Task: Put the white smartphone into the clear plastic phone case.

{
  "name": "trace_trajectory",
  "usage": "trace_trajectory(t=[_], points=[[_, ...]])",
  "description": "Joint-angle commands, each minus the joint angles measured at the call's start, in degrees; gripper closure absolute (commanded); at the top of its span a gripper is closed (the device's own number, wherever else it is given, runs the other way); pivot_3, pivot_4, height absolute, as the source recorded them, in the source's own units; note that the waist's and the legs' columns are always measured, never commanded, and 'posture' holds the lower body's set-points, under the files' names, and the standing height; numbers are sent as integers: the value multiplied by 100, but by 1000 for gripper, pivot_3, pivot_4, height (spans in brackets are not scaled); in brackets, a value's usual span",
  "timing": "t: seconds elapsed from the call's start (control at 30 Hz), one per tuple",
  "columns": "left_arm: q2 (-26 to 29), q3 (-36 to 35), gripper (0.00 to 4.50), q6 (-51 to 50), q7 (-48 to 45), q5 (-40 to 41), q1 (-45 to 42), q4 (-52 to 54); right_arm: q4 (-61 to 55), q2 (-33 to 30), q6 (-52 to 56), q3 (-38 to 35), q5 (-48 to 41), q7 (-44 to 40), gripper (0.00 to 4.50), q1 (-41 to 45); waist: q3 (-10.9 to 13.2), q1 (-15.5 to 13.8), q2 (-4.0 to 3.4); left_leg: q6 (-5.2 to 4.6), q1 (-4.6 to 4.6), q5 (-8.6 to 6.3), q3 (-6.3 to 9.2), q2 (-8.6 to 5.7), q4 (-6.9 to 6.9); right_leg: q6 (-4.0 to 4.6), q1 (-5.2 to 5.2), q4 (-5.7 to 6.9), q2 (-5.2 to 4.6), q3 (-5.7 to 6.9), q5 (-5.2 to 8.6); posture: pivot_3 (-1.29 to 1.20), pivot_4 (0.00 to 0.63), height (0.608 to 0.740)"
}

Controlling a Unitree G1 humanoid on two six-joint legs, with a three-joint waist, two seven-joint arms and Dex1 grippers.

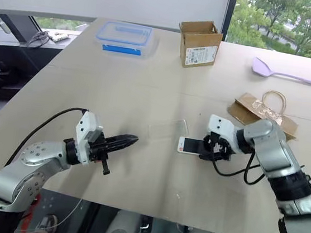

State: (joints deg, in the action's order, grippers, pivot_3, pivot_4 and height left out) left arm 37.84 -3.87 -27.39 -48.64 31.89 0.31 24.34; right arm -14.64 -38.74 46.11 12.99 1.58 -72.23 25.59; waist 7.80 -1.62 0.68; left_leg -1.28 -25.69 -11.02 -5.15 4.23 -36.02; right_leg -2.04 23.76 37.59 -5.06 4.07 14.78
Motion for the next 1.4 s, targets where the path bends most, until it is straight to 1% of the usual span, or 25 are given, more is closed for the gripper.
trace_trajectory(t=[0.03,0.07,0.1,0.13,0.23,0.33,0.37,0.4,0.43,0.47,0.5,0.53,0.7,0.73,0.8,0.9,1.0,1.1,1.13,1.2,1.23,1.27,1.33,1.4], points=[[12,-6,4500,197,-161,-55,-139,-183,-954,147,282,-595,-479,504,1837,-378,11,7,1,9,-5,-5,-1,1,-5,-8,-1,0,10,12,5,0,150,740],[1,15,4500,219,-187,-80,-188,-257,-1176,139,220,-680,-591,544,2106,-452,32,22,-6,16,-5,-11,0,4,-5,-13,-1,1,17,16,9,0,150,740],[-11,38,4500,234,-208,-104,-237,-327,-1362,71,318,-700,-685,568,2536,-485,59,41,-14,17,-6,-12,2,6,-4,-14,-1,1,20,18,11,0,150,740],[-23,55,4500,246,-228,-125,-278,-387,-1489,19,340,-710,-783,591,3099,-508,71,66,-15,16,-6,-12,5,6,-5,-16,-1,5,22,19,12,0,150,740],[-28,118,4500,302,-285,-219,-371,-553,-1640,-44,334,-690,-995,737,4381,-485,94,95,-1,15,-3,-13,13,8,-12,-18,-3,12,28,20,13,0,150,740],[-45,147,4500,368,-327,-278,-463,-737,-1304,-162,-122,-425,-720,1058,4446,-243,113,91,5,14,-3,-12,24,9,-34,-26,-6,17,29,21,17,0,150,740],[-49,144,4500,391,-347,-285,-476,-779,-1183,-147,-173,-397,-754,1102,3982,-163,116,92,8,14,-3,-12,25,8,-37,-30,-6,17,29,21,24,0,150,740],[-50,143,4500,410,-361,-291,-482,-805,-1106,-135,-186,-385,-811,1128,3835,-113,119,93,12,13,-3,-11,27,8,-43,-25,-6,19,29,21,26,0,150,740],[-51,140,4500,434,-377,-295,-475,-826,-1085,-141,-147,-377,-940,1064,3562,-116,121,91,16,13,-3,-11,30,8,-48,-24,-7,23,29,22,25,0,150,740],[-53,140,4500,455,-391,-296,-465,-843,-1032,-152,-196,-346,-988,1040,3099,-143,121,87,16,13,-3,-11,31,8,-49,-15,-7,25,29,21,17,0,150,740],[-60,144,4500,476,-403,-302,-453,-856,-926,-153,-273,-303,-988,1054,2888,-161,121,76,17,13,-3,-11,31,8,-49,-11,-8,26,29,22,12,0,150,740],[-65,146,4500,500,-421,-307,-436,-868,-810,-128,-329,-268,-987,1096,2554,-167,122,75,17,13,-4,-11,33,7,-49,-16,-9,28,29,22,9,0,150,740],[-73,120,4500,562,-470,-323,-380,-929,-223,-75,-431,0,-874,1320,161,-104,123,83,19,14,-11,-11,32,7,-46,-17,-9,28,36,21,9,0,150,740],[-72,112,4500,573,-476,-330,-368,-942,-118,-94,-463,75,-854,1310,69,-99,124,84,19,14,-10,-11,33,8,-46,-17,-9,30,37,21,9,0,150,740],[-99,70,4500,520,-436,-282,-350,-953,138,-87,-396,203,-857,1292,69,-70,124,88,19,14,-9,-11,34,8,-46,-17,-9,31,39,21,9,0,150,740],[-80,99,4500,471,-465,-266,-356,-906,329,-242,-412,443,-842,1085,69,-81,123,91,19,14,-2,-11,35,10,-51,-18,-13,37,40,19,8,0,150,740],[-47,139,4500,441,-506,-288,-378,-899,438,-263,-347,504,-948,999,69,-62,120,81,23,14,1,-11,39,11,-53,-17,-17,37,41,20,8,0,150,740],[-47,255,4500,422,-480,-430,-499,-946,735,-303,-713,660,-673,1119,69,-102,111,87,36,14,2,-11,39,11,-54,-17,-21,37,41,21,8,0,150,740],[-63,277,4500,383,-452,-449,-550,-954,774,-320,-803,687,-624,1142,600,-133,110,87,38,14,4,-11,39,11,-54,-17,-23,37,41,21,8,0,150,740],[-86,339,4500,336,-379,-538,-663,-1012,730,-359,-910,696,-607,1150,1298,-237,106,72,41,14,4,-11,40,11,-59,-17,-25,38,42,21,8,0,150,740],[-133,397,4500,279,-342,-562,-756,-1031,672,-407,-1132,690,-510,1229,1585,-354,104,73,43,14,6,-11,44,11,-60,-17,-31,37,42,24,8,0,150,740],[-163,434,4500,238,-319,-571,-822,-1047,629,-438,-1292,689,-437,1291,1586,-434,104,64,44,14,7,-11,45,11,-62,-17,-32,37,42,26,8,0,150,740],[-181,696,4500,124,-278,-758,-1013,-1086,240,-519,-1243,423,-630,1329,1589,-695,102,40,48,14,7,-11,49,10,-65,-17,-38,36,41,30,8,0,150,740],[-157,843,4500,61,-230,-934,-1106,-1125,19,-541,-1144,259,-761,1353,1703,-818,102,22,48,14,3,-11,56,9,-70,-18,-42,35,40,38,8,0,150,740]])
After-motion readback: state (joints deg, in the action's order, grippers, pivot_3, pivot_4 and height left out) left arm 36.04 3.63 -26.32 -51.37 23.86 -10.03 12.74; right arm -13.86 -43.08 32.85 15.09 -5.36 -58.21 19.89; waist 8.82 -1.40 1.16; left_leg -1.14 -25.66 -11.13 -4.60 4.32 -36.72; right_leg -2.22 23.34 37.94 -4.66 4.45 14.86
